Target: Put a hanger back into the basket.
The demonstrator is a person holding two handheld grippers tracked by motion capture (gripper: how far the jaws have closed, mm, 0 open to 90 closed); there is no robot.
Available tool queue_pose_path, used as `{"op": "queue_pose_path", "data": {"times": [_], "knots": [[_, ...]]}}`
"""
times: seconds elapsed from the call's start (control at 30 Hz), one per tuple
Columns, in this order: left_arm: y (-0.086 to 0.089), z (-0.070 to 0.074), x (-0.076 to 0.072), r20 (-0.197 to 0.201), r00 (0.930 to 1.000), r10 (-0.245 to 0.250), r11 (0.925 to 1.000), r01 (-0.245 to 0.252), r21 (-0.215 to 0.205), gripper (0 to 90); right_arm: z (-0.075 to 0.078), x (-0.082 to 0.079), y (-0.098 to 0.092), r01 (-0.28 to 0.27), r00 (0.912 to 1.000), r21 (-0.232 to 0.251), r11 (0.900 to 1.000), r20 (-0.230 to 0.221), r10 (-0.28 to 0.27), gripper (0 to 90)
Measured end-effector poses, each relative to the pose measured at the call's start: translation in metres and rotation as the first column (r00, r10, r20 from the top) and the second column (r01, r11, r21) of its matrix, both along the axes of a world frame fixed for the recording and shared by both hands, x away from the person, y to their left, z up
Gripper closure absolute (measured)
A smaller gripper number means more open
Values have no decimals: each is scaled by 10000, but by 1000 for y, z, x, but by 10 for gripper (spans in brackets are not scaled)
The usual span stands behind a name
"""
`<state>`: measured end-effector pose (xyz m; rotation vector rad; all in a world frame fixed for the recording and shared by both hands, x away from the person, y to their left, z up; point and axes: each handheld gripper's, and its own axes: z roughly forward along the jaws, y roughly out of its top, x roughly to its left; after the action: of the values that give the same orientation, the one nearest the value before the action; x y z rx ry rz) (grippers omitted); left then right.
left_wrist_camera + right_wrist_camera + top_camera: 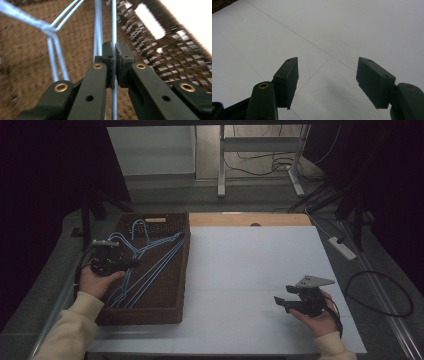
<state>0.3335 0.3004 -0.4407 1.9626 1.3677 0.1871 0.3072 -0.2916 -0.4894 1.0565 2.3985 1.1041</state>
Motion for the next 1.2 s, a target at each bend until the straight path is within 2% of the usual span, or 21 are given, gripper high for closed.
{"op": "queue_pose_path", "data": {"times": [0.07, 0.13, 0.17, 0.23, 0.27, 0.33, 0.43, 0.5, 0.53, 0.57, 0.6, 0.7, 0.8, 0.83, 0.87, 0.93, 1.03, 1.17, 1.2], "knots": [[-1, -6, 3, -411, 9987, 287, 9977, -260, 632, 866, 0, 0, 1, 5, 10000, -17, 10000, 23, -5, 351], [-1, -11, 5, -714, 9971, 259, 9961, -198, 859, 863, 0, -1, 1, -1, 10000, -57, 10000, 1, 1, 350], [-1, -11, 5, -714, 9971, 259, 9961, -198, 859, 863, 0, -1, 1, -1, 10000, -57, 10000, 1, 1, 350], [-2, -14, 7, -747, 9962, 448, 9917, -353, 1234, 862, 0, -1, 2, -16, 10000, -72, 10000, -27, 16, 348], [-2, -14, 7, -747, 9962, 448, 9917, -353, 1234, 861, 0, -1, 2, -16, 10000, -72, 10000, -27, 16, 348], [-2, -17, 9, -838, 9945, 628, 9864, -491, 1570, 856, 0, -1, 3, -116, 9999, -108, 9999, -57, 115, 346], [-2, -18, 10, -841, 9934, 777, 9826, -621, 1750, 823, -1, -1, 4, -154, 9998, -137, 9998, -83, 153, 344], [-4, -17, 8, -630, 9935, 947, 9770, -806, 1975, 628, -1, -1, 5, -208, 9997, -196, 9996, -90, 206, 344], [-4, -16, 7, -516, 9939, 978, 9765, -859, 1975, 628, -1, -1, 5, -208, 9997, -196, 9996, -90, 206, 344], [-5, -14, 5, -367, 9943, 997, 9772, -909, 1917, 565, -1, -1, 5, -204, 9998, -194, 9996, -85, 202, 344], [-5, -10, 2, -144, 9952, 965, 9797, -924, 1776, 565, -1, -1, 5, -204, 9998, -194, 9996, -85, 202, 344], [-6, 1, -8, 518, 9965, 651, 9903, -709, 1196, 485, -1, -1, 5, -169, 9998, -158, 9997, -90, 167, 343], [-7, 13, -22, 1287, 9912, 300, 9983, -363, 465, 434, 0, -1, 4, -138, 9999, -125, 9998, -51, 137, 343], [-8, 16, -27, 1481, 9887, 209, 9991, -261, 331, 423, 0, -2, 4, -110, 9999, -114, 9999, -29, 110, 343], [-8, 16, -27, 1481, 9887, 209, 9991, -261, 331, 418, 0, -2, 4, -98, 10000, -90, 9999, -4, 98, 343], [-12, 21, -37, 1981, 9802, 25, 10000, -38, 62, 415, 1, -2, 4, -82, 10000, -72, 9999, 34, 82, 342], [-19, 25, -50, 2499, 9677, -323, 9992, 370, -141, 405, 2, -2, 3, -50, 9999, 8, 10000, 107, 50, 340], [-29, 26, -67, 2939, 9535, -666, 9964, 792, -311, 385, 3, -3, 2, -27, 9998, 123, 9999, 209, 24, 333], [-34, 25, -74, 3101, 9477, -758, 9947, 936, -427, 384, 3, -3, 2, -10, 9998, 137, 9999, 221, 7, 332]]}}
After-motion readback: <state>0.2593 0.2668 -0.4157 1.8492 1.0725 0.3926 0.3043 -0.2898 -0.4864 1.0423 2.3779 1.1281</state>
